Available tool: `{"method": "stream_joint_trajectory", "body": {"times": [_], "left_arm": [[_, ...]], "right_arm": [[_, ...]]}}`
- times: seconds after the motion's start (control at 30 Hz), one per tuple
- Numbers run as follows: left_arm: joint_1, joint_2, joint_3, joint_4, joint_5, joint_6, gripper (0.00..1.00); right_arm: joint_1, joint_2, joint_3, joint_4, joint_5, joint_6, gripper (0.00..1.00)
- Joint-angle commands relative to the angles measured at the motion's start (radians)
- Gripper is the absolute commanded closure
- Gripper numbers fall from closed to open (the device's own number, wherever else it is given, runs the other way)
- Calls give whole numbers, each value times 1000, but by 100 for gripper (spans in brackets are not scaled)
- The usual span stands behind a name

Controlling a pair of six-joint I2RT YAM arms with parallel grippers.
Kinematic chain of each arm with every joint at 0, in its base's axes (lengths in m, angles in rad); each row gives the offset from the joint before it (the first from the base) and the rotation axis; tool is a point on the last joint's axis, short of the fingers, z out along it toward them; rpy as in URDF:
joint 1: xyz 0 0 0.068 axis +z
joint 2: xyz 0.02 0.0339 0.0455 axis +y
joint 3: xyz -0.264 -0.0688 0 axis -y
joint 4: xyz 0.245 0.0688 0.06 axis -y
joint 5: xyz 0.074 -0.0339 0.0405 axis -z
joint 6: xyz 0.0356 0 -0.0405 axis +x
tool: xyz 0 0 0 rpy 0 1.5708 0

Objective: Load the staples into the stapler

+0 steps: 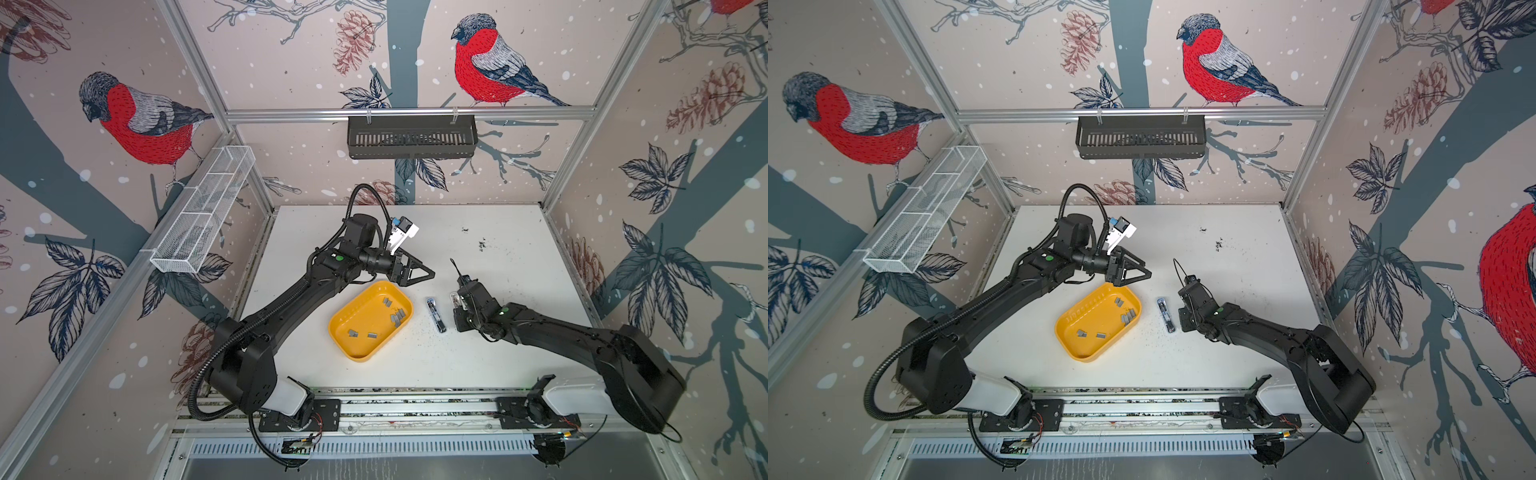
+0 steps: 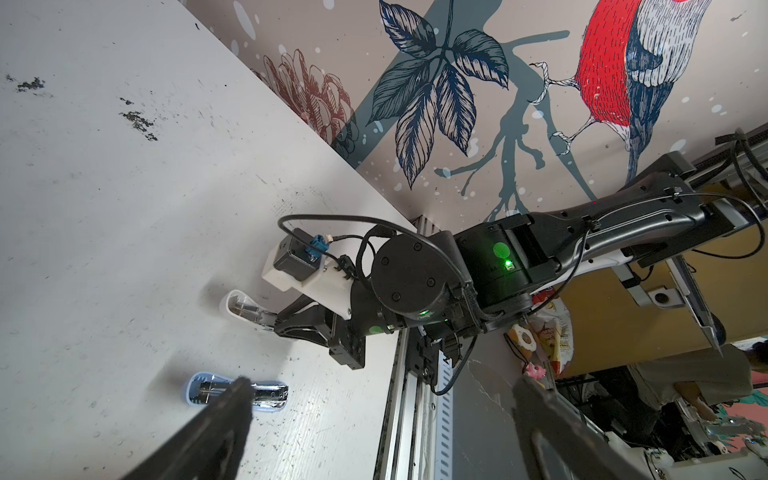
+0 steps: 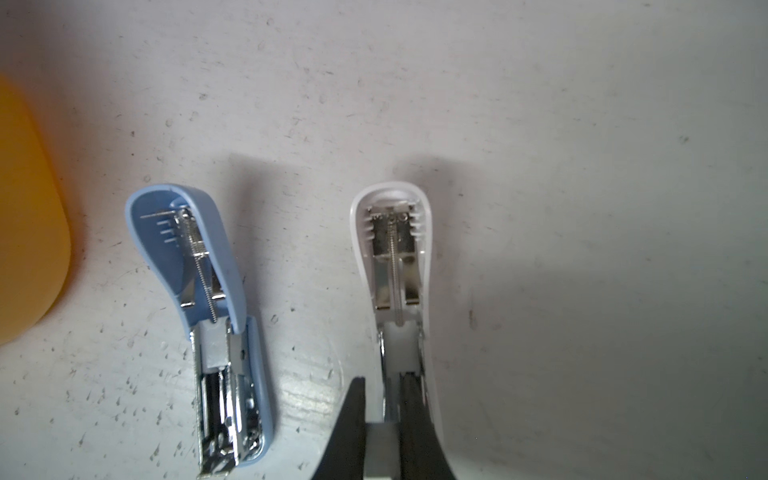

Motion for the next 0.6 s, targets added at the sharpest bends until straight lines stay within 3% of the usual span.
{"method": "stream_joint_trajectory", "body": {"times": [0.0, 0.57], "left_arm": [[-1, -8, 8, 3, 21, 16, 3], [-2, -8, 8, 2, 21, 17, 3]], "right_arm": [[1, -5, 0, 12, -7, 0, 93], [3, -2, 35, -32, 60, -5, 93]]}}
